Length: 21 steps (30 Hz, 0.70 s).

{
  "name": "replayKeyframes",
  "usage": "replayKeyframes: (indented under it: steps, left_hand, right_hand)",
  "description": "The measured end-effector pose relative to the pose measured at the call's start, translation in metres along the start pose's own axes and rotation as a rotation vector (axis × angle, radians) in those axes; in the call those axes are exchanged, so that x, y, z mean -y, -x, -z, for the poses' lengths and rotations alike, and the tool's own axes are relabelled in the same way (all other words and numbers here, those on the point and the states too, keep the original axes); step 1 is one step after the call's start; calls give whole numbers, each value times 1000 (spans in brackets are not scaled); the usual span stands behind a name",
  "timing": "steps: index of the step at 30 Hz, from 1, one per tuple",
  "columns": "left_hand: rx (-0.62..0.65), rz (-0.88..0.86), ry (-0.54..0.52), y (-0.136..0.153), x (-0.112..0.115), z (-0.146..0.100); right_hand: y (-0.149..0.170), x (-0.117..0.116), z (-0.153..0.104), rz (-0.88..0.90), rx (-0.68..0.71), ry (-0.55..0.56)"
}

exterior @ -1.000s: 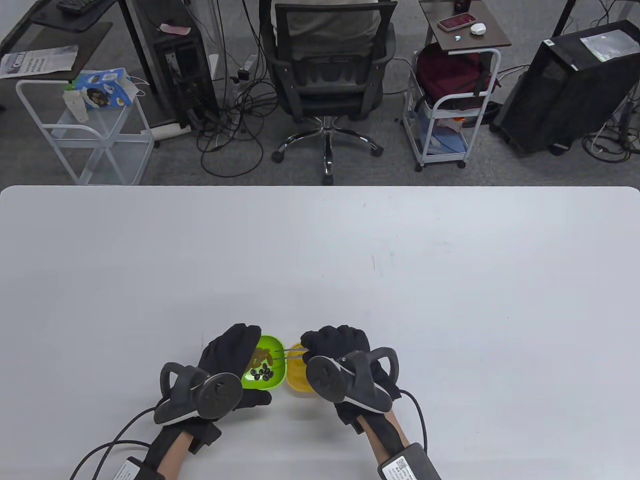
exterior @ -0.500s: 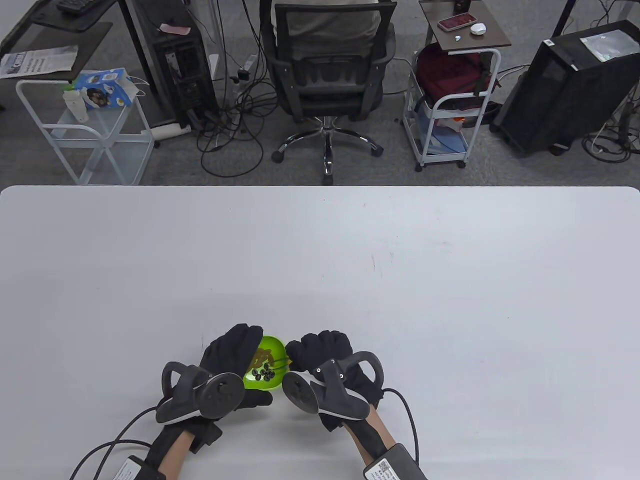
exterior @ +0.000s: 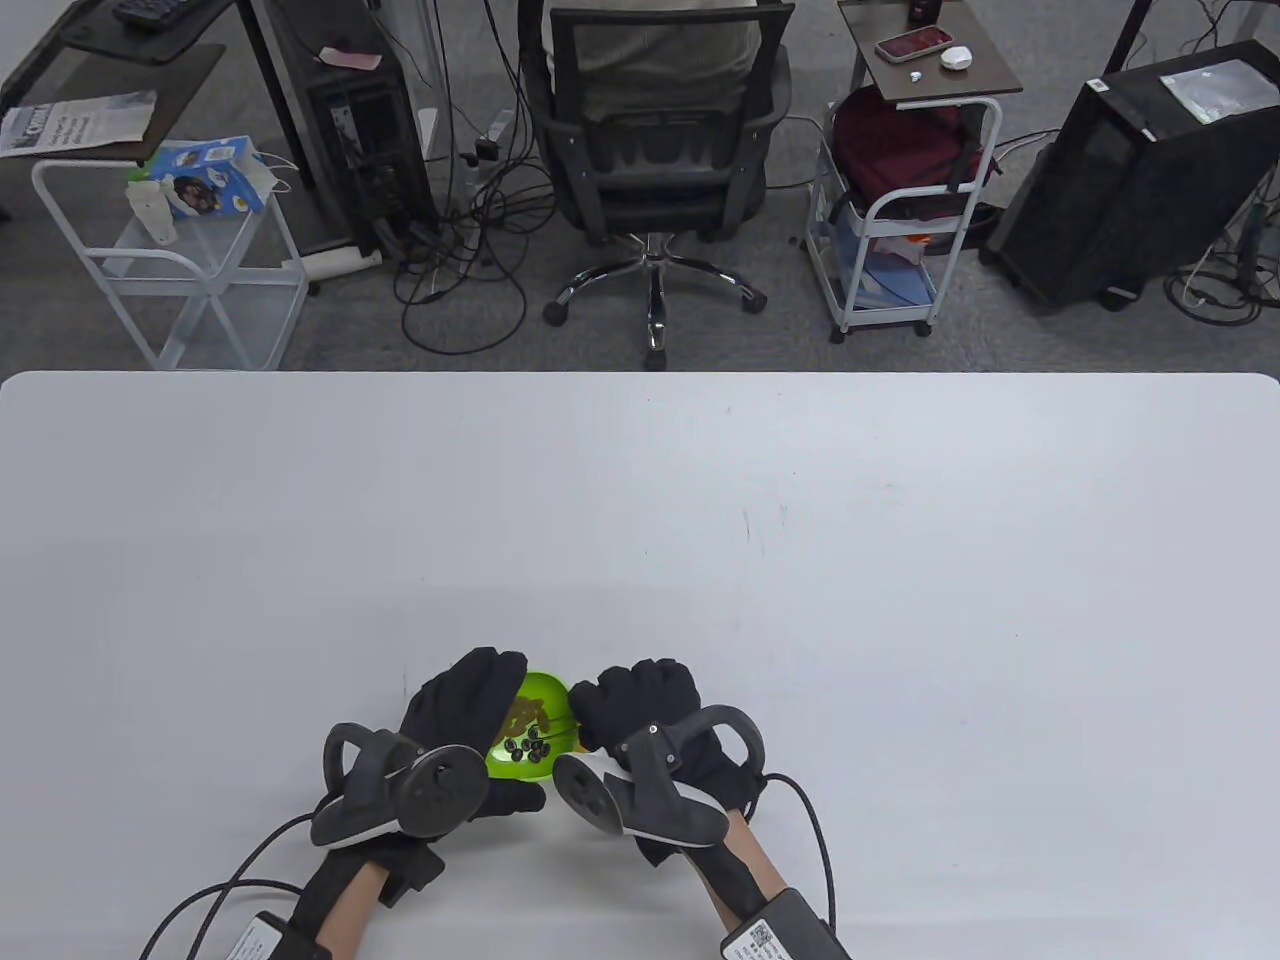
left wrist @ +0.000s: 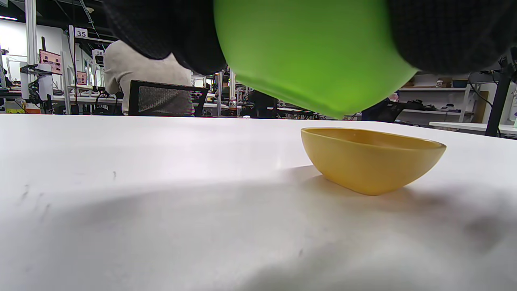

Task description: Pick coffee beans with tweezers into small dish

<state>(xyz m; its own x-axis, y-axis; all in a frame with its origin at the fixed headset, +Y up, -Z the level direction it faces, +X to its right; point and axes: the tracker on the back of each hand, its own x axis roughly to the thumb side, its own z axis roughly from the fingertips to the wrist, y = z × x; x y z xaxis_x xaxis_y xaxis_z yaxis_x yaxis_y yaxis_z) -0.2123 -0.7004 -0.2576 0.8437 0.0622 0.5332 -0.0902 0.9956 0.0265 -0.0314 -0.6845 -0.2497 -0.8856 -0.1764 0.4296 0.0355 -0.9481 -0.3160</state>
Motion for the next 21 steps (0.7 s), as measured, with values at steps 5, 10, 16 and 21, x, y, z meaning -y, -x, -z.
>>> replayKeyframes:
  steps: [5,10,16,21]
  left_hand:
    - [3,1,-3,0,0,0]
    - [8,5,0,-1,0,0]
    - [11,12,0,-2,0,0]
    - [11,12,2,-2,1,0]
  right_hand:
    - [-5,1,0,-37,7,7]
    - [-4,2,1,-52,3,4]
    - [-5,3,1,-72,4,0]
    - [-4,4,1,-80,3,-5]
